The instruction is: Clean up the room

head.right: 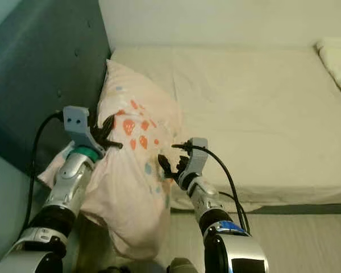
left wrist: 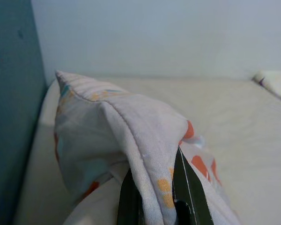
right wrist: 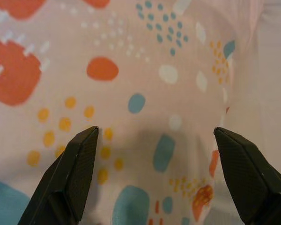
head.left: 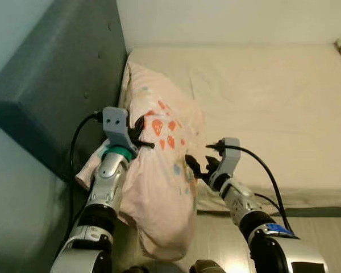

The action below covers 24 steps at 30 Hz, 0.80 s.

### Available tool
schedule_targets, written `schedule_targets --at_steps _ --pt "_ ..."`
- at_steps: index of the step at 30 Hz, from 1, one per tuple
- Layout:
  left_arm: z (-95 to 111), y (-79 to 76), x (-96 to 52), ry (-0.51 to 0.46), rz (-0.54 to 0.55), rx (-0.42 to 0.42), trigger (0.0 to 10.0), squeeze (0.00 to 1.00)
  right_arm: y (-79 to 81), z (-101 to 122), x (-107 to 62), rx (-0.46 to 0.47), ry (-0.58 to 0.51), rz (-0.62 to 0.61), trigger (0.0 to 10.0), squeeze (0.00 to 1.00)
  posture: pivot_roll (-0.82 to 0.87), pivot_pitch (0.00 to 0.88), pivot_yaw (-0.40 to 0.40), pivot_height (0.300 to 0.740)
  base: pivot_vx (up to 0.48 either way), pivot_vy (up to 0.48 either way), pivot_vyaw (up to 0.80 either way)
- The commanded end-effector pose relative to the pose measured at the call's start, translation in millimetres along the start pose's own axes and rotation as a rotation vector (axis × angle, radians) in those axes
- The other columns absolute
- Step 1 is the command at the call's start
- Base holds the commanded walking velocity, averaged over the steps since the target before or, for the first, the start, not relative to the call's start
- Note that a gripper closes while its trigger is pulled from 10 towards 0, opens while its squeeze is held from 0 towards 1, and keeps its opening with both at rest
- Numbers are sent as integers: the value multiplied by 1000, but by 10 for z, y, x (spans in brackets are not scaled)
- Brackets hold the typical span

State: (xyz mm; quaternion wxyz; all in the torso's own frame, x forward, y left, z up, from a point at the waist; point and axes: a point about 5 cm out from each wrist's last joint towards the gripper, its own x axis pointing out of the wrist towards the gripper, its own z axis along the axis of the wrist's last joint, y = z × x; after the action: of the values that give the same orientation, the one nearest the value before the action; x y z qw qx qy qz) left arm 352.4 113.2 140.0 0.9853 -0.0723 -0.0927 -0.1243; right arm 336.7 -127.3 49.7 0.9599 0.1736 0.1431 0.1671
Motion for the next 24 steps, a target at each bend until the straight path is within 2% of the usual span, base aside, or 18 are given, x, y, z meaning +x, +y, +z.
schedule_targets --at_steps 1,13,24 --pt "197 -54 71 -86 -7 -27 10000 0 -2 -74 -24 4 25 6 10000 0 -121 44 86 740 356 0 0" --pt "235 -3 46 -85 8 -48 10000 0 1 -65 -22 0 25 14 10000 0 -120 47 83 740 373 0 0" --pt "154 -181 30 -51 -34 -82 10000 0 15 -65 -16 -8 28 24 10000 0 -121 40 82 740 390 0 0"
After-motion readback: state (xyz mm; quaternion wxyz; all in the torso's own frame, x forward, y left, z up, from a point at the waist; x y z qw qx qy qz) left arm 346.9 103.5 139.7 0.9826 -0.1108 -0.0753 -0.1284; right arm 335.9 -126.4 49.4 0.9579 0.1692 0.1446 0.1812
